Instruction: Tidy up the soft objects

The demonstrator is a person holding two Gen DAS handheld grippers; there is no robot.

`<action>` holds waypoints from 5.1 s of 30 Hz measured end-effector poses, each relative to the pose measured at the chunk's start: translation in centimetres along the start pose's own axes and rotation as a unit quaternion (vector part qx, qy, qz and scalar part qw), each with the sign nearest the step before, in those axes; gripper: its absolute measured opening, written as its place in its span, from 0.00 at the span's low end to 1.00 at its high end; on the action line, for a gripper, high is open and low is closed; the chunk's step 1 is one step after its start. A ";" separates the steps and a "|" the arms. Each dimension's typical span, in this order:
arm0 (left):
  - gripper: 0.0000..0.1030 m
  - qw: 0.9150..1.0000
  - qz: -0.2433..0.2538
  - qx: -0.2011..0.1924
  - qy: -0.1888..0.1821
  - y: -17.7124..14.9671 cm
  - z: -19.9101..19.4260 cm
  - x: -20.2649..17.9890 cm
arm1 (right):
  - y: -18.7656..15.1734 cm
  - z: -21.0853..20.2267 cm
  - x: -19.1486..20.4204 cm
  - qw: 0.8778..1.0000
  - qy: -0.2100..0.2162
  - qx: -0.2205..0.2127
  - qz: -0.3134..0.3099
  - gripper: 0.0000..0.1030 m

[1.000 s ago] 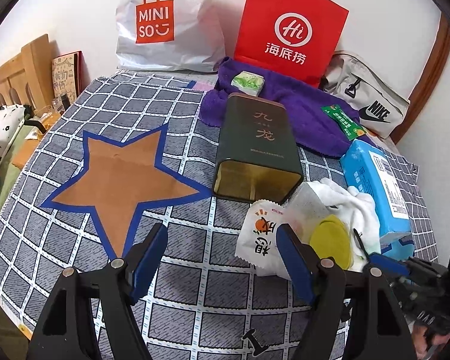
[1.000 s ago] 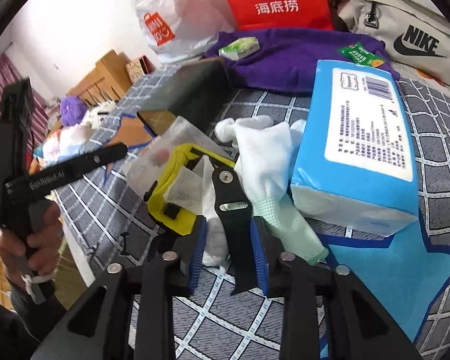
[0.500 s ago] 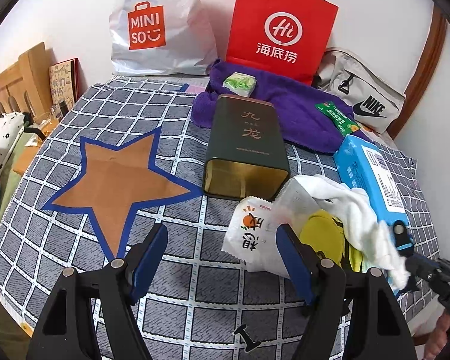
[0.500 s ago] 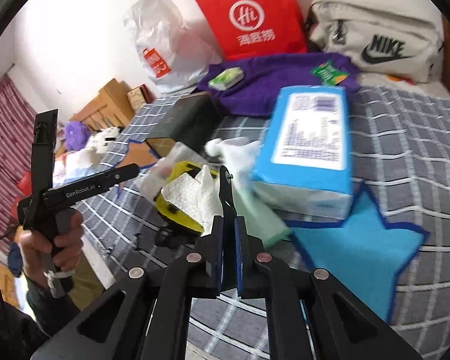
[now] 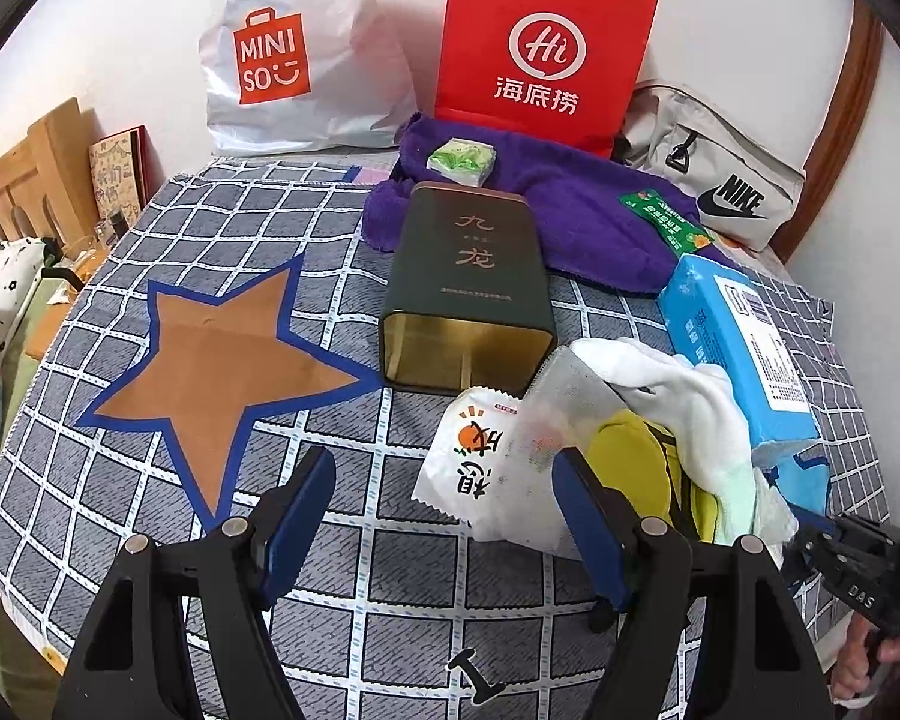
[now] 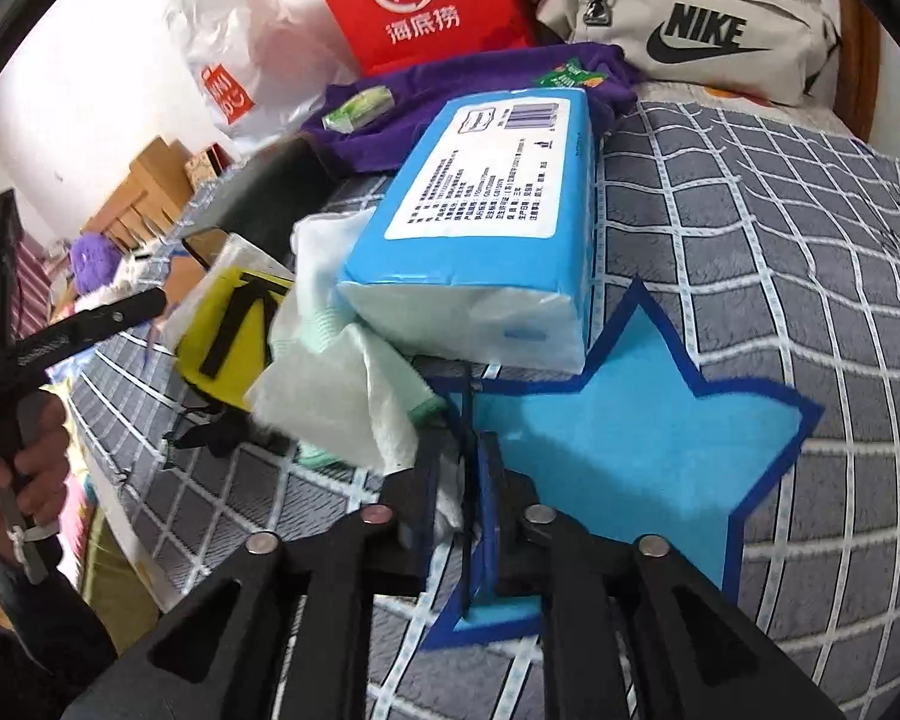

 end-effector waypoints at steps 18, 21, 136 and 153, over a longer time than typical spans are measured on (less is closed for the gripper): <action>0.71 1.000 0.006 0.020 -0.009 0.1 1.4 0.6 | -0.7 -2.3 -2.3 0.999 -0.018 -0.032 0.009 0.04; 0.71 1.000 0.009 0.024 -0.016 0.2 2.0 0.9 | -1.0 -1.6 -1.9 1.000 -0.019 -0.023 0.003 0.04; 0.05 0.993 0.056 -0.028 -0.095 22.7 6.7 -4.1 | 27.6 2.7 -2.1 0.995 -0.053 -0.060 -0.052 0.04; 0.06 0.997 0.031 0.026 -0.062 22.4 11.6 -2.1 | 27.8 6.3 -3.4 0.997 -0.058 -0.014 -0.046 0.04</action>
Point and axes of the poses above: each gripper's, at about its wrist camera, not at the fingertips, and z roughly the way its jaws point, x to its left, y to its top, the point moved 2 cm from there along z, roughly the way its jaws point, and after that the axes turned 9 degrees about x, right-handed, at the moved point
